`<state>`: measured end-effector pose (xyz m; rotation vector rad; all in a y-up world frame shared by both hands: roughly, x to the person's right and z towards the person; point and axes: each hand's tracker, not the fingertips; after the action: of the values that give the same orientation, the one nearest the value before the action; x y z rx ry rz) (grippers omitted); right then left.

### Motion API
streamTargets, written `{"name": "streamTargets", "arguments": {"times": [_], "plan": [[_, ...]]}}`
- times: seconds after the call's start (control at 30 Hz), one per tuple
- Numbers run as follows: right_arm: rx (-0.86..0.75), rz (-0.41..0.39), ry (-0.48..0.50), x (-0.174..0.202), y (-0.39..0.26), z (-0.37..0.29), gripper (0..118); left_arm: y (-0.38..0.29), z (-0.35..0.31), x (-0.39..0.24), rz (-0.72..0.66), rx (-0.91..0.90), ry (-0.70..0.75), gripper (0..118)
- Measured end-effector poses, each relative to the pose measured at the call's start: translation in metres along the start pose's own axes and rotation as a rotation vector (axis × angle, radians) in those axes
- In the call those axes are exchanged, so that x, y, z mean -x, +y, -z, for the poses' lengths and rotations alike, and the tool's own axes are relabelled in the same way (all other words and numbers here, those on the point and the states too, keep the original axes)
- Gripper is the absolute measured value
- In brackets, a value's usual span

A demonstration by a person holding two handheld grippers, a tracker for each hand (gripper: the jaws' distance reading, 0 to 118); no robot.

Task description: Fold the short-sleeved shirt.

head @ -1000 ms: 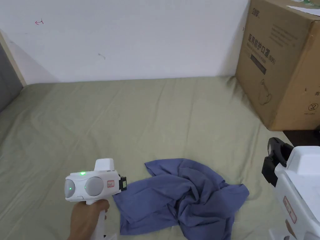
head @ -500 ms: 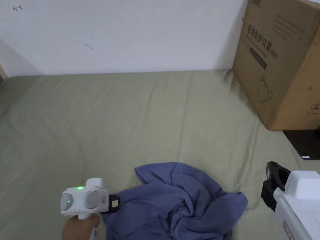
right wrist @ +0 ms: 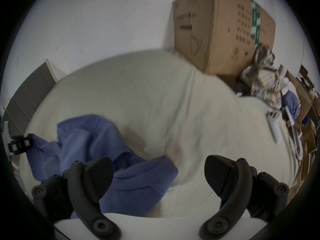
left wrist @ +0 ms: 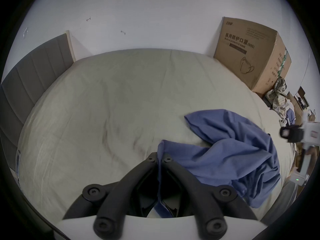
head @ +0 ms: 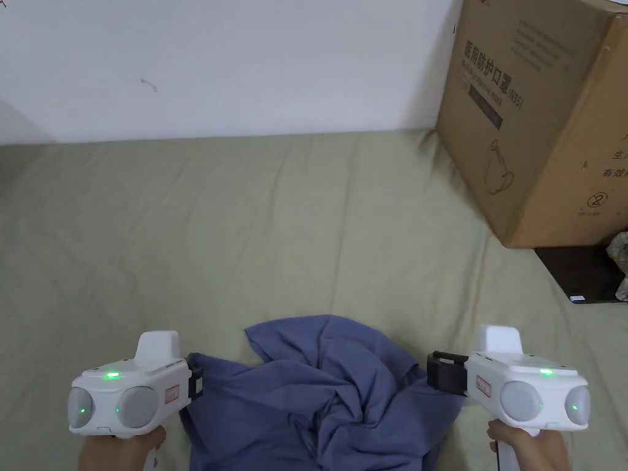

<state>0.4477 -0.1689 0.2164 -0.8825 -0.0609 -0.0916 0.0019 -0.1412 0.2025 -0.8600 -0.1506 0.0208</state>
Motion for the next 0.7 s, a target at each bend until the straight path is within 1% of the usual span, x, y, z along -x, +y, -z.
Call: {"name": "streamTargets", "arguments": {"times": [0.03, 0.07, 0.13, 0.17, 0.2, 0.23, 0.3, 0.37, 0.4, 0.53, 0.6, 0.7], "plan": [[0.041, 0.001, -0.008, -0.001, -0.001, 0.011, 96, 0.001, -0.002, 0.0, 0.001, -0.002, -0.004, 0], [0.074, 0.007, 0.003, -0.002, -0.003, 0.023, 83, 0.003, -0.004, 0.001, 0.001, -0.005, -0.008, 0], [0.127, -0.002, 0.001, -0.005, -0.01, 0.045, 72, 0.004, -0.007, 0.002, 0.0, -0.01, -0.012, 0], [0.146, -0.004, 0.017, -0.005, -0.013, 0.052, 65, 0.003, -0.008, 0.003, -0.003, -0.012, -0.014, 0], [0.163, -0.006, 0.039, -0.004, -0.016, 0.055, 44, 0.004, -0.007, 0.005, -0.004, -0.012, -0.016, 0], [0.157, 0.001, 0.061, -0.003, -0.018, 0.055, 27, 0.003, -0.008, 0.006, -0.009, -0.012, -0.017, 0], [0.116, -0.011, 0.061, 0.008, -0.02, 0.04, 8, 0.002, -0.011, 0.008, -0.021, -0.012, -0.023, 0], [0.069, -0.034, 0.039, 0.012, -0.016, 0.028, 8, 0.002, -0.014, 0.011, -0.037, -0.015, -0.025, 0], [0.038, -0.058, 0.051, 0.014, -0.015, 0.016, 8, 0.001, -0.016, 0.013, -0.047, -0.019, -0.027, 0], [-0.043, -0.118, 0.046, 0.015, 0.002, -0.024, 8, 0.007, -0.032, 0.02, -0.084, -0.04, -0.044, 0], [-0.097, -0.134, 0.051, 0.013, 0.016, -0.046, 8, 0.017, -0.043, 0.022, -0.103, -0.06, -0.061, 0], [-0.189, -0.122, 0.059, 0.01, 0.046, -0.081, 8, 0.041, -0.065, 0.029, -0.134, -0.121, -0.085, 0]]}}
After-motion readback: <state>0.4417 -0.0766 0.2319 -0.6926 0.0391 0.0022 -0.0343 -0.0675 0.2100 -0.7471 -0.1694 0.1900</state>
